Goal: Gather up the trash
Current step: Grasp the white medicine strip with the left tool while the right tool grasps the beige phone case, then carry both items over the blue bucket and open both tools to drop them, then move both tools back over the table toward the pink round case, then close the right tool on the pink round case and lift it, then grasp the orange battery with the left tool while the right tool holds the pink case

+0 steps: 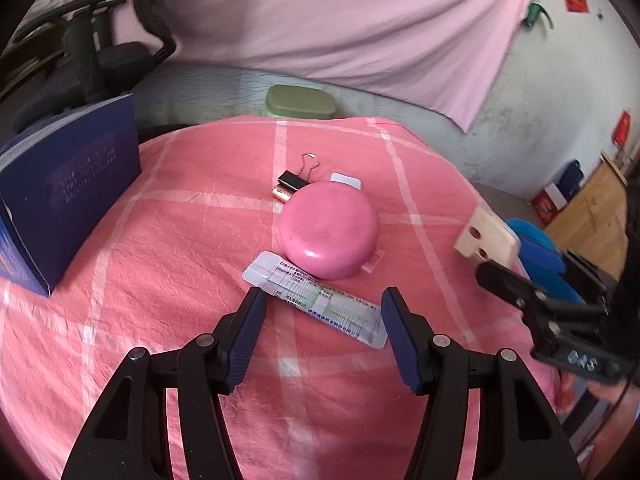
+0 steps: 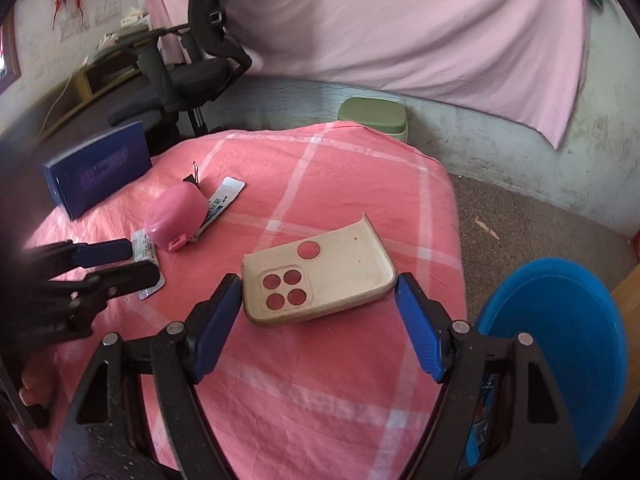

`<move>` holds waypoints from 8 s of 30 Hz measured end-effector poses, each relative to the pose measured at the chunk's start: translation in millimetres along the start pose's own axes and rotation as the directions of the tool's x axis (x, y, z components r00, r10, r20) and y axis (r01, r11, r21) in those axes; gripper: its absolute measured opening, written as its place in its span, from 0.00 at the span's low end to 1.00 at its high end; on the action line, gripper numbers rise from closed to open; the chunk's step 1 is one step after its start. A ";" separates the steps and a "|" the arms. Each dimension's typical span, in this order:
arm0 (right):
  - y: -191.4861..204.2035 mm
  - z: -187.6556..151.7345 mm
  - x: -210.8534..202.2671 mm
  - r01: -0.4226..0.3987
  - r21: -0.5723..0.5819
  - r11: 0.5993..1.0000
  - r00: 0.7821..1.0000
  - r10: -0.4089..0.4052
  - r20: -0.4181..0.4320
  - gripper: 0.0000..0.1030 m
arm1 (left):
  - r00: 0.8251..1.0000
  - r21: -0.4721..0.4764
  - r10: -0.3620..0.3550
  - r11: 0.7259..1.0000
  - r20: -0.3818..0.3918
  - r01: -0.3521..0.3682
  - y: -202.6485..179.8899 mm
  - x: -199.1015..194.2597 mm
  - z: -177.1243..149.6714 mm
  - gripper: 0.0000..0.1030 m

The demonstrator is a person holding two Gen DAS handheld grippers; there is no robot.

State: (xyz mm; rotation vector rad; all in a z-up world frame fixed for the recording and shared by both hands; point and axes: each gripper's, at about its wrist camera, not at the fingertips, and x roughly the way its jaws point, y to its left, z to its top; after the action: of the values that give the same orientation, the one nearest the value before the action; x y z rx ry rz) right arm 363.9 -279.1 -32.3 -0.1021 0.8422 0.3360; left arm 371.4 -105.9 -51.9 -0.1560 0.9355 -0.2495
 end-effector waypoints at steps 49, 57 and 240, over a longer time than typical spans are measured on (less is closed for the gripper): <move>-92.9 -88.6 -215.6 0.218 0.340 0.915 0.682 -0.392 0.617 0.94 | 0.837 0.366 -0.274 0.926 0.474 0.096 -219.5 -106.7 0.1 0.02; -126.2 -109.5 -216.3 0.241 0.415 0.877 0.709 -0.451 0.542 0.94 | 0.875 0.402 -0.325 0.900 0.359 0.169 -250.5 -73.9 -2.8 0.02; 15.1 14.8 18.4 -0.127 -0.018 0.992 0.991 0.127 0.034 0.75 | 0.999 0.183 0.047 0.982 -0.017 -0.043 24.3 55.6 57.4 0.52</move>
State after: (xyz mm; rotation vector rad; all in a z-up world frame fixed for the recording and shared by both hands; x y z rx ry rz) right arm 380.8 -256.9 -35.5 -0.0576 0.8134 0.4630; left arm 453.0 -96.7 -67.2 0.0367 0.9315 -0.2938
